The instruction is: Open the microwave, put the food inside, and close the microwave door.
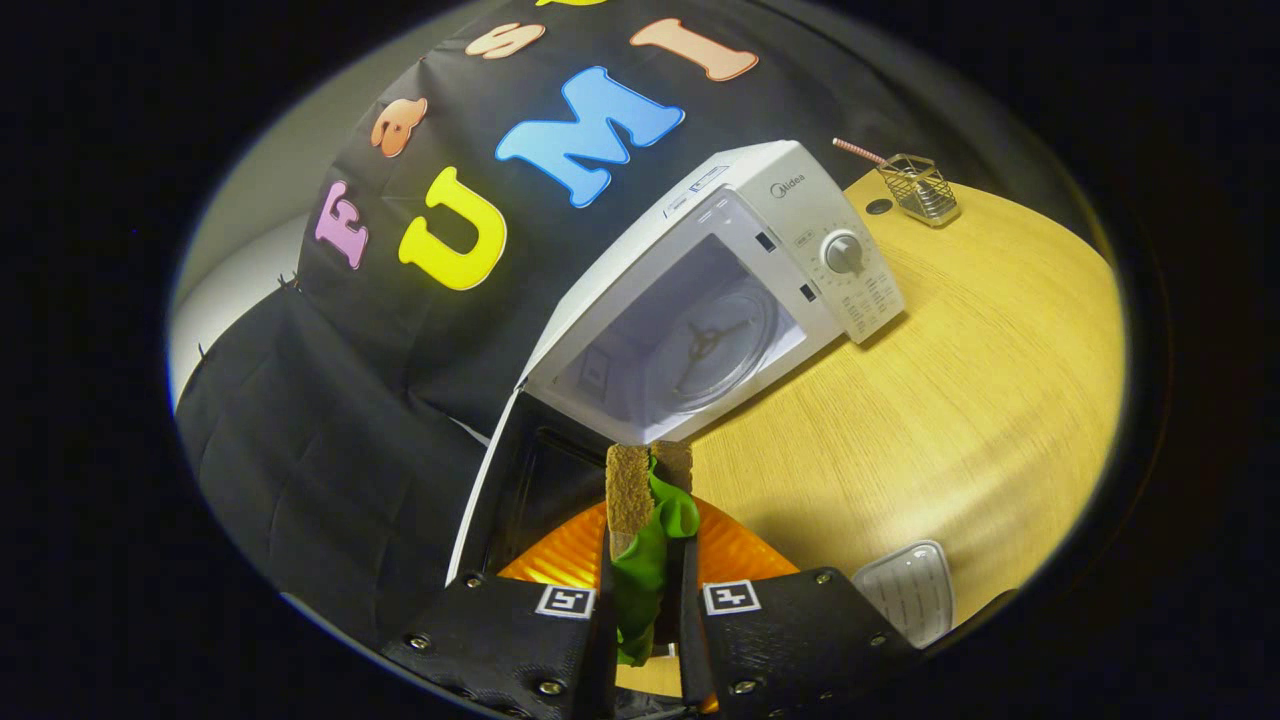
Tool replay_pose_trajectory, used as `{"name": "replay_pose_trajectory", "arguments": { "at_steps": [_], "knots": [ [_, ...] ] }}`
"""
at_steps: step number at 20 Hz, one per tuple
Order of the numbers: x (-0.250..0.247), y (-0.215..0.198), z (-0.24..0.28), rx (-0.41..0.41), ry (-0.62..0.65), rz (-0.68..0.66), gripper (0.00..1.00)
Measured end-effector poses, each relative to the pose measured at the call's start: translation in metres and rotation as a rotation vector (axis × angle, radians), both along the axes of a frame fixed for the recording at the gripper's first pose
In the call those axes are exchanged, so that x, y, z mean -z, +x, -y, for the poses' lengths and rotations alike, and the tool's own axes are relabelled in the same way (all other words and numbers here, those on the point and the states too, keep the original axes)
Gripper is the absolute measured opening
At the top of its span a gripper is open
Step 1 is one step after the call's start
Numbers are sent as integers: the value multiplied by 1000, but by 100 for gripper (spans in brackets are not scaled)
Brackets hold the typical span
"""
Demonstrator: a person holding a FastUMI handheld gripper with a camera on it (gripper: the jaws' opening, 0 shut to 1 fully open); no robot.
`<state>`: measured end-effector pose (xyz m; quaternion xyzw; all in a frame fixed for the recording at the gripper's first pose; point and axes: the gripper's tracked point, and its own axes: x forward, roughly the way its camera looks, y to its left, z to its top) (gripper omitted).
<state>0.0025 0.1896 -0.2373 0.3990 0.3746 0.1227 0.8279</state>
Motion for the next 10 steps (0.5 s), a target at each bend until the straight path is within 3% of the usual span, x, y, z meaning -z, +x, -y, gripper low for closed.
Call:
{"name": "replay_pose_trajectory", "arguments": {
  "at_steps": [10],
  "knots": [
    [32,77,-25,153,55,31,25]
  ]
}}
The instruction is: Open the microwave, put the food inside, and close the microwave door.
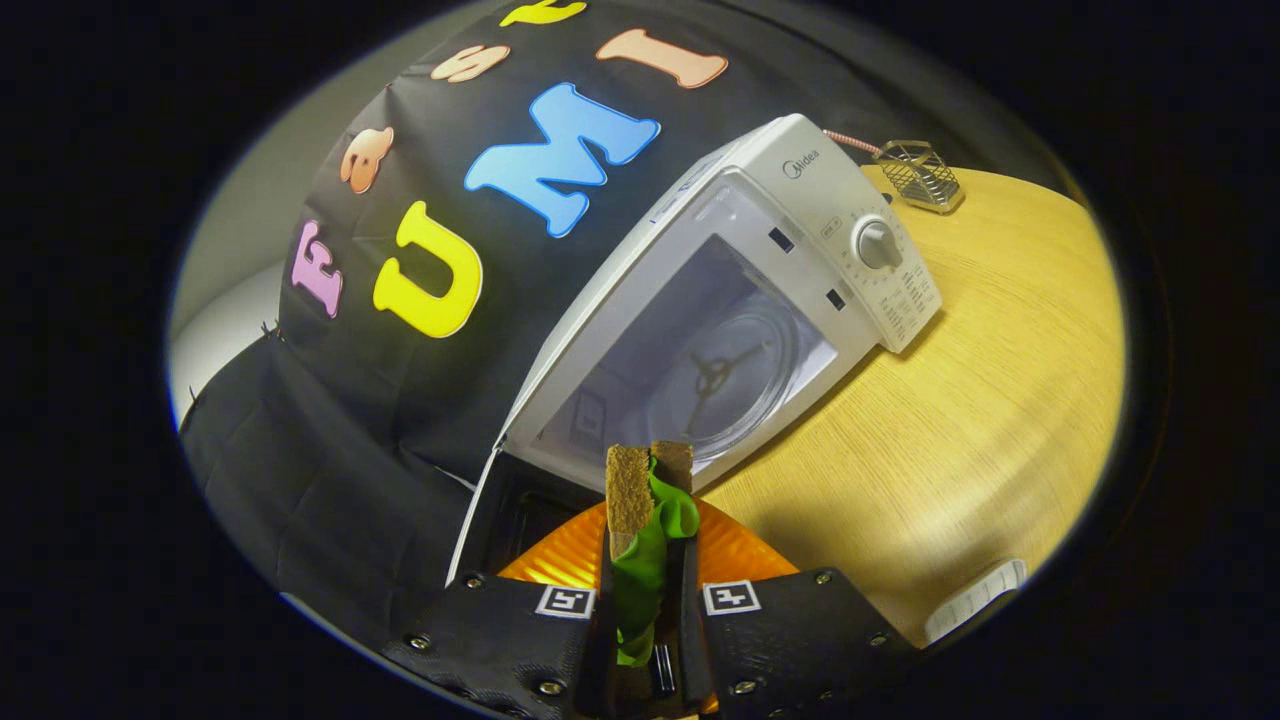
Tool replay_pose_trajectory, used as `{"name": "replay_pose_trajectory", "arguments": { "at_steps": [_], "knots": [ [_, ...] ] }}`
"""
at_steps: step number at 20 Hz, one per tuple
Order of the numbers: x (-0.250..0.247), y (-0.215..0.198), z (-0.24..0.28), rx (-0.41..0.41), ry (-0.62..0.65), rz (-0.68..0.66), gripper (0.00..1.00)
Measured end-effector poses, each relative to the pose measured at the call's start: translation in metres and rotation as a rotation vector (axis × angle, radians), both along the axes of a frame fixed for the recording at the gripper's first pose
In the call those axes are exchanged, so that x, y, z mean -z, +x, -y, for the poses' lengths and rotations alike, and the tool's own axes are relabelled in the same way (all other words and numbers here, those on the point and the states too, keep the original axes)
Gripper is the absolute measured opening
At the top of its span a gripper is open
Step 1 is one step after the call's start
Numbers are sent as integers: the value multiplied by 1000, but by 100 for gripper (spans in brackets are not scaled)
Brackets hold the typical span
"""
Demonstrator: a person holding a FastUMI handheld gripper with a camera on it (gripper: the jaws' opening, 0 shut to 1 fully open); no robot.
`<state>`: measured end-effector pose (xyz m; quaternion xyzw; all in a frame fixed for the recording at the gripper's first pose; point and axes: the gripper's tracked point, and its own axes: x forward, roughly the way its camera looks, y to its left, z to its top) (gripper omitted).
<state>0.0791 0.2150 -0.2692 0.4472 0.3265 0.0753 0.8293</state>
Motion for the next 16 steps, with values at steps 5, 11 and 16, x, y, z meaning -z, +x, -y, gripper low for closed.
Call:
{"name": "replay_pose_trajectory", "arguments": {
  "at_steps": [5,11,16],
  "knots": [
    [15,45,0,97,11,23,25],
    [39,94,-9,209,49,38,25],
    [66,123,-14,263,19,40,25]
  ]
}}
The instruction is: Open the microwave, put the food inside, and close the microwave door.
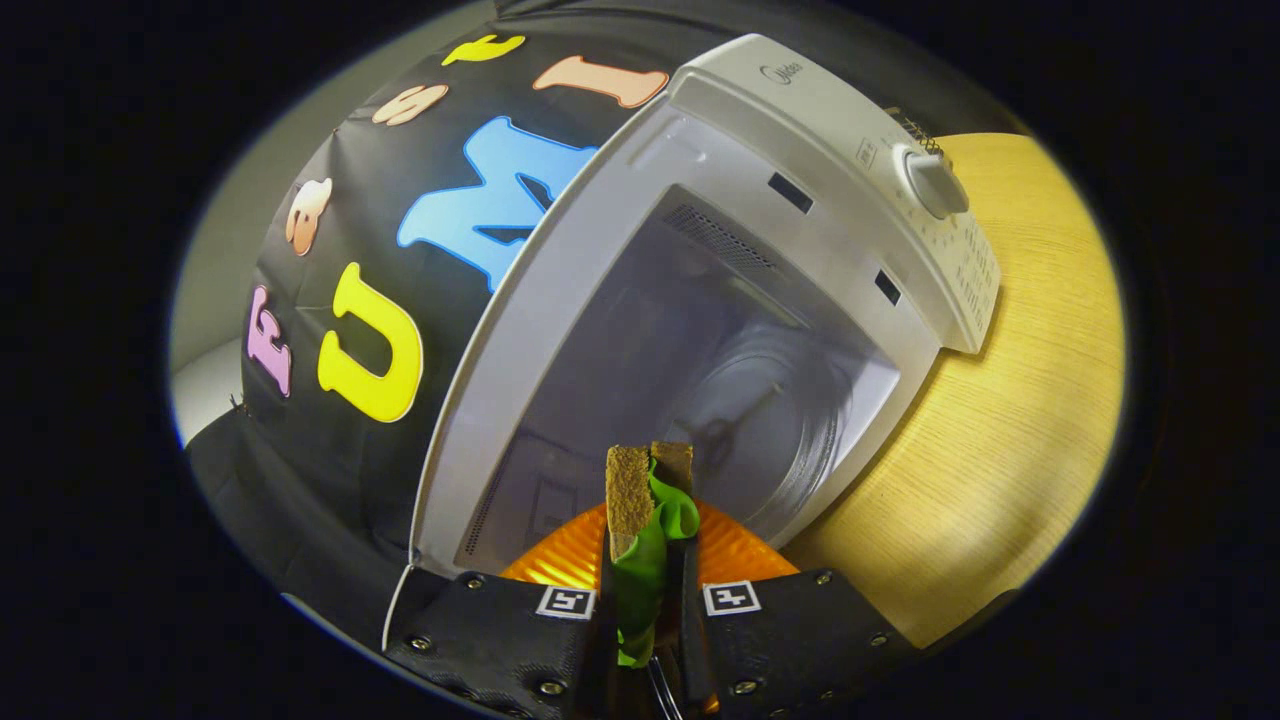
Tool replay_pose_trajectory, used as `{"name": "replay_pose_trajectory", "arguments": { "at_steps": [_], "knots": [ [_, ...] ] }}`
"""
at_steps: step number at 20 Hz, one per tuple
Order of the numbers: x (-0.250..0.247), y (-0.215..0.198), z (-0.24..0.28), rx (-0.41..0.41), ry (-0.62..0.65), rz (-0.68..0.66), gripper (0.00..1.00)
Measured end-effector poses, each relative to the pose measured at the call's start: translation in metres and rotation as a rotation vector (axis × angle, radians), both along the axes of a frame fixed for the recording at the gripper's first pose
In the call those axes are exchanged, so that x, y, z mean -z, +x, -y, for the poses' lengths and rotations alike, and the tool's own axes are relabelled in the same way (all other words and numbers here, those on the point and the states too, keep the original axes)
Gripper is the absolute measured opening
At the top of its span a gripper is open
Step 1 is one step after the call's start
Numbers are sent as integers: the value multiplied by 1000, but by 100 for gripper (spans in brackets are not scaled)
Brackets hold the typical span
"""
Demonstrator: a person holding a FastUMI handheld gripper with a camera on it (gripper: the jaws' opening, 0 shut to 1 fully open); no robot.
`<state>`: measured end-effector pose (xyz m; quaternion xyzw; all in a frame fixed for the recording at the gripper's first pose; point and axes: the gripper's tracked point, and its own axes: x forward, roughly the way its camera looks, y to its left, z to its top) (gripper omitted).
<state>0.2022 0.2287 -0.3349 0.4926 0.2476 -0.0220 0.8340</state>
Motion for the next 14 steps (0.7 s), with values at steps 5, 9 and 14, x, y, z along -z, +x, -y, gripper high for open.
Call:
{"name": "replay_pose_trajectory", "arguments": {
  "at_steps": [5,9,14],
  "knots": [
    [16,25,6,79,7,17,25],
    [31,39,9,113,47,4,25],
    [46,46,16,132,55,-34,30]
  ]
}}
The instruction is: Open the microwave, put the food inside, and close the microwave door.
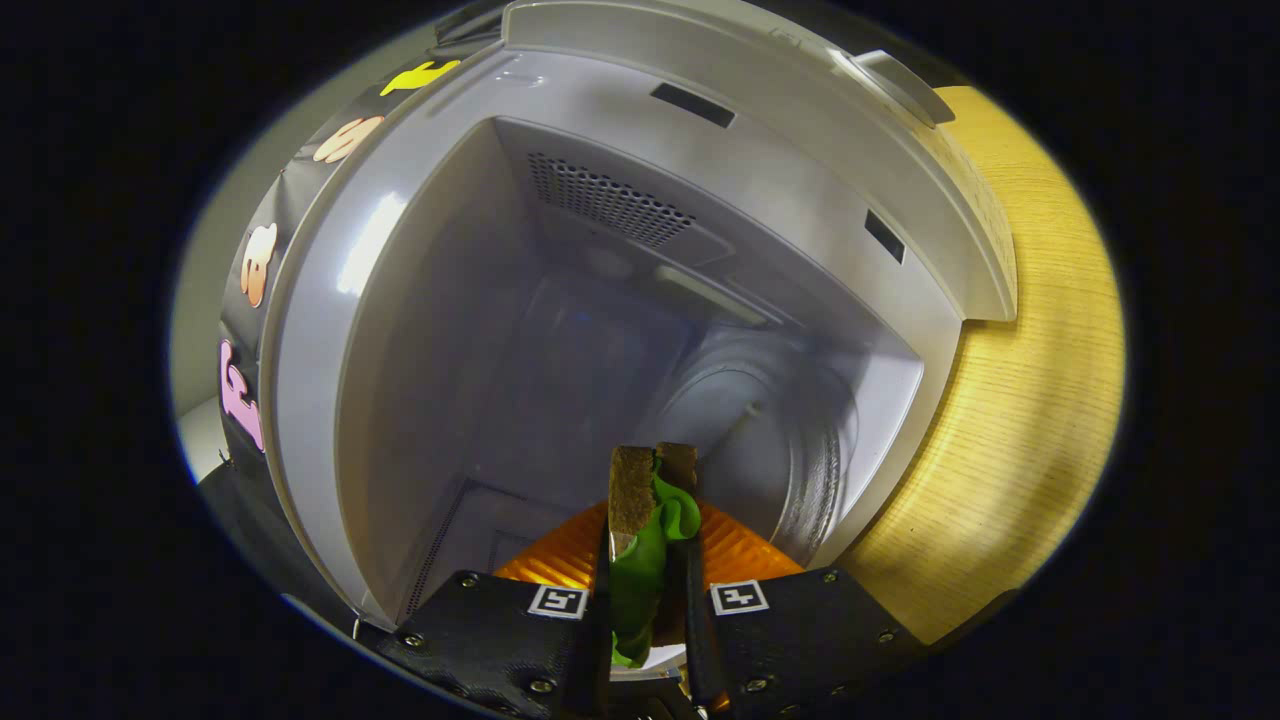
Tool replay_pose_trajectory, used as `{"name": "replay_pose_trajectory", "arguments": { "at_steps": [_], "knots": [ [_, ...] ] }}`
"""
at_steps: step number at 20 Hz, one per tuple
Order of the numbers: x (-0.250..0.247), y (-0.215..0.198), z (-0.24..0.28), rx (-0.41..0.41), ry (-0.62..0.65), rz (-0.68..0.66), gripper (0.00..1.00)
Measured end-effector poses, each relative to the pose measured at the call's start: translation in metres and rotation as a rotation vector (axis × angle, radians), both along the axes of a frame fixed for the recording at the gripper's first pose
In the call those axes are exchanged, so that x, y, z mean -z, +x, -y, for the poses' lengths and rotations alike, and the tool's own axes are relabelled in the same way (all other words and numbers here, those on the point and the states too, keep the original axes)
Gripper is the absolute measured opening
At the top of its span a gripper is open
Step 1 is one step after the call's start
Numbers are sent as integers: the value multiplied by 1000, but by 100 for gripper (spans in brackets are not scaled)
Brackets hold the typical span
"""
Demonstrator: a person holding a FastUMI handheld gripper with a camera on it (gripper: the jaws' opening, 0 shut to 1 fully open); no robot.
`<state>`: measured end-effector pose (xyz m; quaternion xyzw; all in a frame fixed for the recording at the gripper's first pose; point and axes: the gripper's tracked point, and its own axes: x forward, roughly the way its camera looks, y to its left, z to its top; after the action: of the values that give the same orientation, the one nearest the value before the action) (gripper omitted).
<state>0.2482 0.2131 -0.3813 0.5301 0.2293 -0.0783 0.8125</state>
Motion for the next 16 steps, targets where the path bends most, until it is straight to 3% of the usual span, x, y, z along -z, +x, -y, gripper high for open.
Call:
{"name": "replay_pose_trajectory", "arguments": {
  "at_steps": [3,4,5,6,11,16],
  "knots": [
    [3,-8,3,-15,-100,-19,51],
    [-4,-10,2,-24,-105,-9,71],
    [-6,-11,1,-28,-123,-16,81],
    [-3,-16,8,-29,-163,-49,98],
    [-10,-42,12,-121,-233,-108,97],
    [-45,-79,25,-265,-343,-98,97]
  ]
}}
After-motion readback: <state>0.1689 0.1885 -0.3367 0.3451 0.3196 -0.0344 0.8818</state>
